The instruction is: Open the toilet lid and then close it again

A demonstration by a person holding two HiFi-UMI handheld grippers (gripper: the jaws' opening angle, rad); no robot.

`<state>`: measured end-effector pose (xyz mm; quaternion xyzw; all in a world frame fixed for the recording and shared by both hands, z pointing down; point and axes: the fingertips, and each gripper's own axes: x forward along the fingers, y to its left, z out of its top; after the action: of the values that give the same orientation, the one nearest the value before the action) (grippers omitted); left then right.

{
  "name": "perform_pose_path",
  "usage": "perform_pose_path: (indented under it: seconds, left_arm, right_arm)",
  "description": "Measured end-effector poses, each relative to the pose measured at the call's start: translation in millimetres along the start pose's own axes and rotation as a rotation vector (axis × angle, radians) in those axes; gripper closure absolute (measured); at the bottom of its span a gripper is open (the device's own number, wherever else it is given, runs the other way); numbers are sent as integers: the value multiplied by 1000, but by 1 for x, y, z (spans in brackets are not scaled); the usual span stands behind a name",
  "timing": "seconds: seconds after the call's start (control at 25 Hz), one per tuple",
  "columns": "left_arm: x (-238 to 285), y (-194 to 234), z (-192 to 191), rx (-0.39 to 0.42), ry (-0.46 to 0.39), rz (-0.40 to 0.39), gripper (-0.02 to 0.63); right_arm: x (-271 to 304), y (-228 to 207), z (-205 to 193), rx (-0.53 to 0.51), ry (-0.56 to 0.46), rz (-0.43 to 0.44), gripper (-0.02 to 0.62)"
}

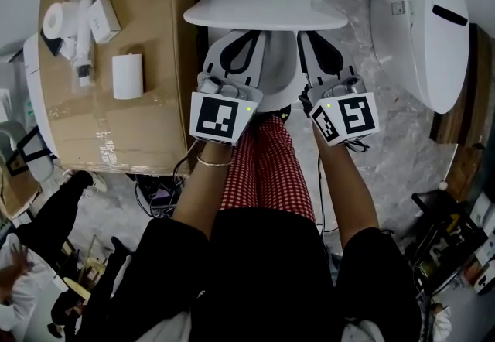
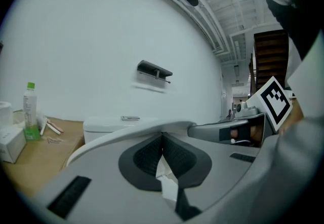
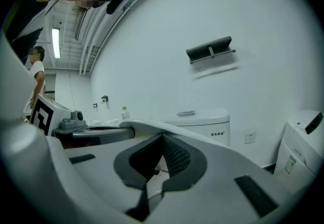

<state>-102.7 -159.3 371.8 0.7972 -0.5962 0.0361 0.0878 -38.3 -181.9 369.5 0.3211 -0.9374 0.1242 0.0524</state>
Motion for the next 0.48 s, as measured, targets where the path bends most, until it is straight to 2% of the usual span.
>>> perform_pose_path:
  seconds: [0.28, 0.48]
  left_arm:
    - [12, 11, 6, 7, 32, 19, 603]
    - [22, 19, 14, -17, 15, 27, 603]
  right_arm:
    - [13, -8, 12, -12, -9, 21, 577]
    - [23, -13, 20, -13, -15, 37, 577]
